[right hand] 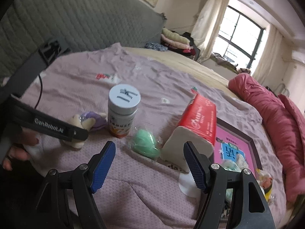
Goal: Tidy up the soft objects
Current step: 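Grasp the purple-dressed plush bunny with the left tool while the right tool grasps the green sponge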
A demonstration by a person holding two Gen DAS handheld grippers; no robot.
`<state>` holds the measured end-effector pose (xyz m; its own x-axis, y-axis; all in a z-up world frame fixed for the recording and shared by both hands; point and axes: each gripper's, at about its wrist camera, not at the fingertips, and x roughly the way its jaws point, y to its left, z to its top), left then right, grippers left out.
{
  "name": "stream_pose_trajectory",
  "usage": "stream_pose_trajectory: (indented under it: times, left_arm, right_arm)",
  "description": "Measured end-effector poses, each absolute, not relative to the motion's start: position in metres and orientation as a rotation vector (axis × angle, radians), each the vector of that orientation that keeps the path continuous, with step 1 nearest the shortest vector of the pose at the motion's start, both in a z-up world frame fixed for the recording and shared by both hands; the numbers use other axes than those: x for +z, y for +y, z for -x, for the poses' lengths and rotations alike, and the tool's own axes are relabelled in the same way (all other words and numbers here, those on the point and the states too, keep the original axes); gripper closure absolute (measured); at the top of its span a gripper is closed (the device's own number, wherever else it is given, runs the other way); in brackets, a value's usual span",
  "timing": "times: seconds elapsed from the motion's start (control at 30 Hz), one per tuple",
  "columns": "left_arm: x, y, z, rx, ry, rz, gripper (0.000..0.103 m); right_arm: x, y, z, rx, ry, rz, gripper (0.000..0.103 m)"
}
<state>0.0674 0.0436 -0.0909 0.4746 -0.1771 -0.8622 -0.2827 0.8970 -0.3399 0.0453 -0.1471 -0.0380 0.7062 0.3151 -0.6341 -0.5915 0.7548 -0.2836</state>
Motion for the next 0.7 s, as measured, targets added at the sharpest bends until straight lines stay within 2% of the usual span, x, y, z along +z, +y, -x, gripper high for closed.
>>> stream_pose_trajectory:
  times: [0.23, 0.5, 0.7]
  left_arm:
    - [-0.097, 0.044, -0.069, 0.038, 1.066, 0.466, 0.036]
    - [-0.1, 0.038, -0.072, 0.027, 1.06, 0.422, 0.036]
    - [-0.101, 0.04, -0.073, 0.022, 1.054, 0.433, 0.037]
  right_arm:
    - [-0.067, -0.122, -0.061, 0.55, 0.577, 0.636, 0.028]
    - [-0.083, -0.107, -0.083, 0.558, 0.6, 0.632, 0.028]
    - [-0.094, -0.1, -0.1, 0.55, 0.66, 0.615, 0.044]
